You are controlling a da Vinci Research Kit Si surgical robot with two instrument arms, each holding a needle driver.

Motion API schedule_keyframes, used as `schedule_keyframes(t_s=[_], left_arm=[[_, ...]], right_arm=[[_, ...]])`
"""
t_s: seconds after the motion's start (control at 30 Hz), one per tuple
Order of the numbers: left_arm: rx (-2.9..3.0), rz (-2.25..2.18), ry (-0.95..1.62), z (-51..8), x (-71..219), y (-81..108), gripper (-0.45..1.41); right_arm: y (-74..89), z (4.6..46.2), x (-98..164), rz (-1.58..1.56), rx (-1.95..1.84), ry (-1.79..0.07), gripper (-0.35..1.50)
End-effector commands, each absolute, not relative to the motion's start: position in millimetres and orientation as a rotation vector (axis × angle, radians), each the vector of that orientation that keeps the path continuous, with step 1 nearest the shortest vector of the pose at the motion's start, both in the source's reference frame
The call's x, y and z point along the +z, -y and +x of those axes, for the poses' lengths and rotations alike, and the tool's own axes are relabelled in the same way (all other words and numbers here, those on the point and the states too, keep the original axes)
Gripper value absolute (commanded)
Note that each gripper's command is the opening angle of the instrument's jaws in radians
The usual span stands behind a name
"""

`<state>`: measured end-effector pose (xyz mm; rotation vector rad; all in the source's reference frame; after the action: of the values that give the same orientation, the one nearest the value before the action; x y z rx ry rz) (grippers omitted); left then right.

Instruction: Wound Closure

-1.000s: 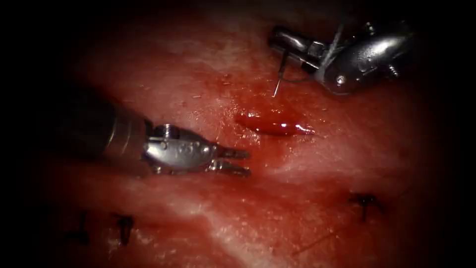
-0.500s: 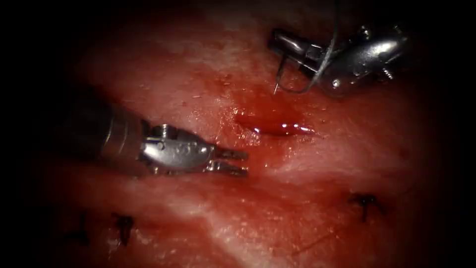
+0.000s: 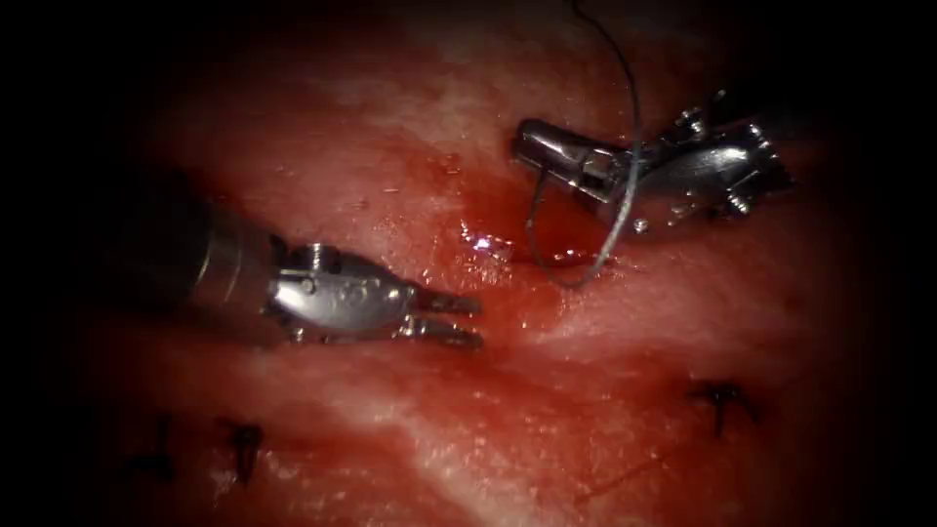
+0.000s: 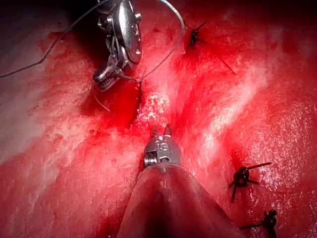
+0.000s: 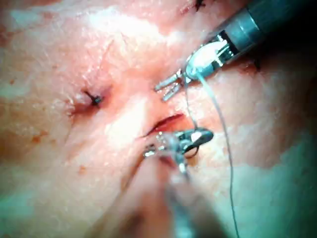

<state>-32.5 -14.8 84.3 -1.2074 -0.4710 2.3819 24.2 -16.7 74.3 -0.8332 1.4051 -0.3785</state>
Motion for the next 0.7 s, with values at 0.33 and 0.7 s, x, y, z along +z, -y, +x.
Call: schedule_keyframes(t_s=[0.33, 0.7], left_arm=[[2.382, -1.207, 0.472, -33.0, 84.9, 15.4, -0.03], [2.377, -1.203, 0.469, -33.6, 84.8, 14.9, -0.01]], right_arm=[[19.9, 25.1, 74.2, -0.737, -0.324, -1.417, -0.35], [17.1, 24.2, 74.2, -0.553, -0.011, -1.452, -0.35]])
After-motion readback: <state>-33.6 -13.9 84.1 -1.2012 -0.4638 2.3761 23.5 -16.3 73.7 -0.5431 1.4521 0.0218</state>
